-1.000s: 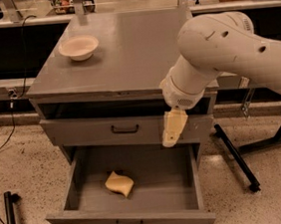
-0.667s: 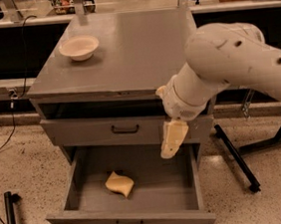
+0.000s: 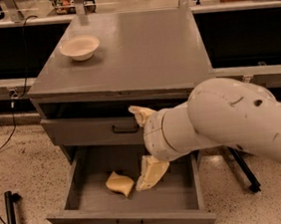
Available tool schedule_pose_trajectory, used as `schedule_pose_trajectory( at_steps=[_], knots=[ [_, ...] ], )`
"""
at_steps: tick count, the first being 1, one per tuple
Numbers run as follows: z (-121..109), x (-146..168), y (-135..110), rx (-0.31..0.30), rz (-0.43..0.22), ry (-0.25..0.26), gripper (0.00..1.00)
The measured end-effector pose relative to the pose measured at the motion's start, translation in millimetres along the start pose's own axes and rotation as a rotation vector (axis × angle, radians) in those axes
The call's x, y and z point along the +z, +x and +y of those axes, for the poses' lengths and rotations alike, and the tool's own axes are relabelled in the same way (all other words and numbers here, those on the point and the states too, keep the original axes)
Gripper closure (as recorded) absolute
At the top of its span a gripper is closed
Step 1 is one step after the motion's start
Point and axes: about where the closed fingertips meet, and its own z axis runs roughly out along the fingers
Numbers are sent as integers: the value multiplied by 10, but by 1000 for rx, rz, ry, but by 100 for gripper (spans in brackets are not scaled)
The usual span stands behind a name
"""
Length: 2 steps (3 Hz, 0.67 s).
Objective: Pick sponge from middle drawer and place on counter
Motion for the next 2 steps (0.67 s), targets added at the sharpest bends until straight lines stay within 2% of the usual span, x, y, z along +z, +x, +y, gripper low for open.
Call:
schedule_pose_trajectory(
  at_steps=[1,2],
  knots=[
    [-67,-6,-142,-59,-34,48,0],
    [-159,294,131,-36,-10,20,0]
  ],
)
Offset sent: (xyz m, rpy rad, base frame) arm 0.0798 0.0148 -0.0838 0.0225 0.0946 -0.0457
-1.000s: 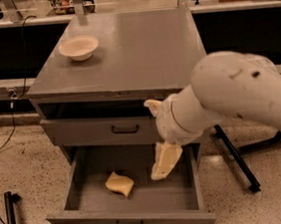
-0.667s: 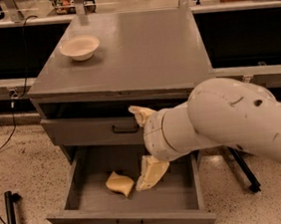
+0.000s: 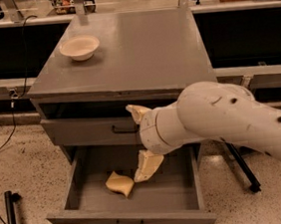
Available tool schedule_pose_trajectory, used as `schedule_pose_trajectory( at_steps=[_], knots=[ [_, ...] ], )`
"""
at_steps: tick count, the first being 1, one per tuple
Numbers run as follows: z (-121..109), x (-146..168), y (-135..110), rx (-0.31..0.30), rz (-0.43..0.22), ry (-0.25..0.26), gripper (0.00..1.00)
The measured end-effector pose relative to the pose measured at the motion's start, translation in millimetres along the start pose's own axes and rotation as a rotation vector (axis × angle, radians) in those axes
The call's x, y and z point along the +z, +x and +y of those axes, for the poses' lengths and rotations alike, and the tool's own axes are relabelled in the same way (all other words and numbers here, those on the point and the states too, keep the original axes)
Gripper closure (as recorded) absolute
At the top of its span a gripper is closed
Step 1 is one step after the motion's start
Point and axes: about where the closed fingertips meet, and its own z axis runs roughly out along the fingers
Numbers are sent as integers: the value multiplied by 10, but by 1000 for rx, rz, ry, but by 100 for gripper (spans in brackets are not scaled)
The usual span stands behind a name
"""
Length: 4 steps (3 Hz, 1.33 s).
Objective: Pick sponge from middle drawer and place on counter
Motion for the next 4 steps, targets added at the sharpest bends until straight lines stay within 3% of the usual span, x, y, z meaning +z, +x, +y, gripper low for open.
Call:
schedule_pose_trajectory(
  at_steps=[1,2,4],
  knots=[
    [107,1016,615,138,-12,-29,0],
    [15,1396,880,188,-74,35,0],
    [137,1549,950,225,-108,8,0]
  ],
)
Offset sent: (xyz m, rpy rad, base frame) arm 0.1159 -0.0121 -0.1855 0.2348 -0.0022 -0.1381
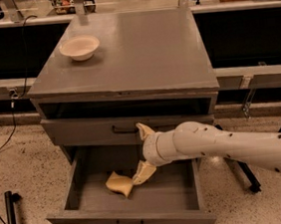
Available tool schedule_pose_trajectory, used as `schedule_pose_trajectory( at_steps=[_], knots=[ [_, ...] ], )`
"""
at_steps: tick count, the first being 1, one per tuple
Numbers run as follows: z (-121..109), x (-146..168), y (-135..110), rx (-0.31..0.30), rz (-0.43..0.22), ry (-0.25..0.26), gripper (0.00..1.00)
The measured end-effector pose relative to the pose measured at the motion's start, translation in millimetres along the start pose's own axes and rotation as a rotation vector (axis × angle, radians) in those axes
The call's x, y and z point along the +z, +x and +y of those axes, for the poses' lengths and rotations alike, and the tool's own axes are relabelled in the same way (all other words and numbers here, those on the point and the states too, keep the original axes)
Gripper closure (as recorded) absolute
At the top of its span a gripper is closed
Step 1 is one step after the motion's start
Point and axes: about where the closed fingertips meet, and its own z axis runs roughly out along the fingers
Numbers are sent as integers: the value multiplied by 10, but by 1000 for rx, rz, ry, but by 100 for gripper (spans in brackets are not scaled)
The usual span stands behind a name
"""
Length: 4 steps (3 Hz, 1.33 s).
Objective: Pick sponge from middle drawer and place on counter
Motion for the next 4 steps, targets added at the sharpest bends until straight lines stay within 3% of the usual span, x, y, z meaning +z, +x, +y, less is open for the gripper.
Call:
schedule_pose_trajectory(
  at_steps=[1,2,3,4],
  knots=[
    [78,7,89,20,8,20,0],
    [107,-190,102,43,14,91,0],
    [166,-203,208,108,7,90,0],
    [301,54,404,173,3,35,0]
  ],
)
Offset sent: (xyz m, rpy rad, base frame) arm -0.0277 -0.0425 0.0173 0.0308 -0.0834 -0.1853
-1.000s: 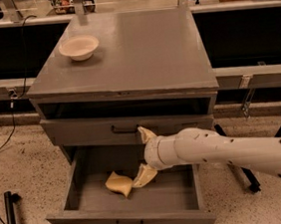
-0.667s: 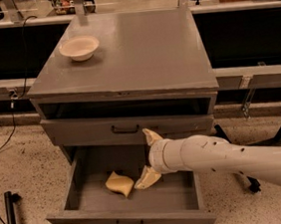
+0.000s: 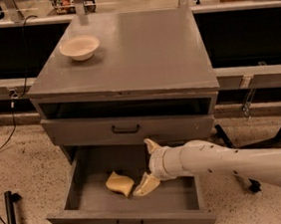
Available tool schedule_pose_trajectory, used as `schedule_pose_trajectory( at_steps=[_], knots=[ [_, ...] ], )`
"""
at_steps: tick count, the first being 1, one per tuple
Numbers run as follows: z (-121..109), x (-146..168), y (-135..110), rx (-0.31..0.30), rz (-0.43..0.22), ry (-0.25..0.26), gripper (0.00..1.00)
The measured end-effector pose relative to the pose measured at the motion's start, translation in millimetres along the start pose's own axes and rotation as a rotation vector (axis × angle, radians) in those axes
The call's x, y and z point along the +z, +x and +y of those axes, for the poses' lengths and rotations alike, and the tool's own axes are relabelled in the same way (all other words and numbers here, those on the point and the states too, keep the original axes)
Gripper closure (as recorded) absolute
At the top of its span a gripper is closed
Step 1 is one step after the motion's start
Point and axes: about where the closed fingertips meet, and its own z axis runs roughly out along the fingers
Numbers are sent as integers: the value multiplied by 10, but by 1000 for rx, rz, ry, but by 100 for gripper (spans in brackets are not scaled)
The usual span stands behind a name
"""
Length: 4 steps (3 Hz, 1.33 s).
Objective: Pick sponge from middle drawer and place on counter
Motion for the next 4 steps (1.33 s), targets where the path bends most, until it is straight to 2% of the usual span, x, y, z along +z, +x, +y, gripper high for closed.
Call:
schedule_pose_trajectory(
  at_steps=[1,2,3,4],
  knots=[
    [143,326,187,10,-13,-72,0],
    [195,392,240,21,-17,-87,0],
    [228,605,244,6,-53,-102,0],
    [323,1176,315,-22,-120,-140,0]
  ],
)
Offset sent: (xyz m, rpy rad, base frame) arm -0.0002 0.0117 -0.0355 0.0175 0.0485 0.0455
